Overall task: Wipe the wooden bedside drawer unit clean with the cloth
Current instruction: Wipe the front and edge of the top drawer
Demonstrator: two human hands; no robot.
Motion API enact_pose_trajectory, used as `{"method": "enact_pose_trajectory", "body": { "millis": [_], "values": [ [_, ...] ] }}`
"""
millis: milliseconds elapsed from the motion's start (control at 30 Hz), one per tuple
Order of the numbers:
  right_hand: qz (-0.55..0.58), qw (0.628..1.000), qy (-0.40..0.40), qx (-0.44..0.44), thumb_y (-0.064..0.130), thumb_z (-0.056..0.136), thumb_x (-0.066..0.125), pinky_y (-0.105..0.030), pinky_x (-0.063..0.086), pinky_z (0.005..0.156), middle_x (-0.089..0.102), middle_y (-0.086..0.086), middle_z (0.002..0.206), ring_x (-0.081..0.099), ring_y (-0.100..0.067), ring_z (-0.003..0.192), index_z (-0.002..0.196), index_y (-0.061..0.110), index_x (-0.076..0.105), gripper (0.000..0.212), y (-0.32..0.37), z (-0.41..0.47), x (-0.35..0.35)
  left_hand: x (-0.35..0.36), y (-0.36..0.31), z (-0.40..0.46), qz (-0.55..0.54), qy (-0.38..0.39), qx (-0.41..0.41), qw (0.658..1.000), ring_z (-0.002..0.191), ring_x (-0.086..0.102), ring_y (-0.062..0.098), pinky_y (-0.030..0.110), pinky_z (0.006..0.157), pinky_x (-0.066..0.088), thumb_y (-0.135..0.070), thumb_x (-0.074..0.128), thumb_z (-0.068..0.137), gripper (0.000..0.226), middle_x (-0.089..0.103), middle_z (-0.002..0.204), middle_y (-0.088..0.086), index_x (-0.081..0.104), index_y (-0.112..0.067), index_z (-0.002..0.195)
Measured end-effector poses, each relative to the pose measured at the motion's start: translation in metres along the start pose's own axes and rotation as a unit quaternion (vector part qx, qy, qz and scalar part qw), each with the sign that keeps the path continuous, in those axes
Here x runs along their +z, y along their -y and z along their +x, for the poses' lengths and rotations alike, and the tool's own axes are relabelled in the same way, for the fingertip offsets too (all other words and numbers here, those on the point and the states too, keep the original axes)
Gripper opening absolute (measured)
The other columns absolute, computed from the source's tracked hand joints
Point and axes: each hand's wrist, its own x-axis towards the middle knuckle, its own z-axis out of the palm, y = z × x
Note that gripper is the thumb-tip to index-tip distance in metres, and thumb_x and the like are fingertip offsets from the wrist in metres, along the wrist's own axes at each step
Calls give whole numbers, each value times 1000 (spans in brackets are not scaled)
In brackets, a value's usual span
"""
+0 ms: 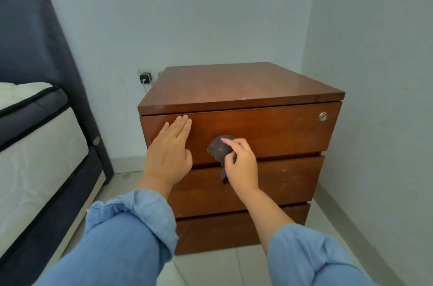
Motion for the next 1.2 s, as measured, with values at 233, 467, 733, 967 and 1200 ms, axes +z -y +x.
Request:
{"method": "enact_pose_trajectory", "body": {
  "millis": [233, 467, 733, 967, 1200],
  "values": [
    [52, 989, -134, -28, 1, 92, 47, -21, 49, 88, 54, -2, 115, 51, -14, 105, 127, 15, 57, 38, 39, 43, -1, 2, 27, -26, -2, 19, -64, 998, 144, 20, 17, 26, 112, 7, -16, 52, 88, 68, 21, 157, 2, 22, -15, 149],
    [-39, 994, -61, -80, -2, 89, 52, -22, 48, 83, 56, 1, 121, 49, -14, 101, 127, 20, 58, 44, 26, 8, 54, 13, 46, -28, 7, 26, -36, 999, 140, 31, 21, 32, 110, 17, -7, 62, 79, 71, 32, 152, 7, 35, -10, 144],
    [-162, 960, 226, -11, -5, 91, 49, -36, 48, 93, 50, 2, 125, 48, -24, 110, 129, 27, 56, 50, 2, -15, 66, 8, 40, -24, -9, 44, -38, 998, 146, 11, 13, 22, 112, -3, -17, 48, 87, 70, 11, 158, 0, 18, -15, 150],
    [-56, 992, -27, -113, 0, 93, 47, -17, 42, 87, 54, -3, 119, 49, -15, 107, 128, 13, 57, 39, 59, 3, 23, -2, 47, -57, -38, 94, -106, 989, 144, 18, 15, 28, 112, 25, -20, 42, 96, 64, 9, 159, -6, 12, -23, 151],
    [-218, 958, 15, -184, 10, 90, 56, -38, 51, 85, 33, -10, 136, 40, -28, 108, 149, 18, 20, 70, 71, 33, 59, 28, 57, -66, -17, 112, -76, 991, 146, -4, 13, 28, 115, -5, -15, 41, 90, 76, -9, 159, 0, -3, -17, 151]
  ]
}}
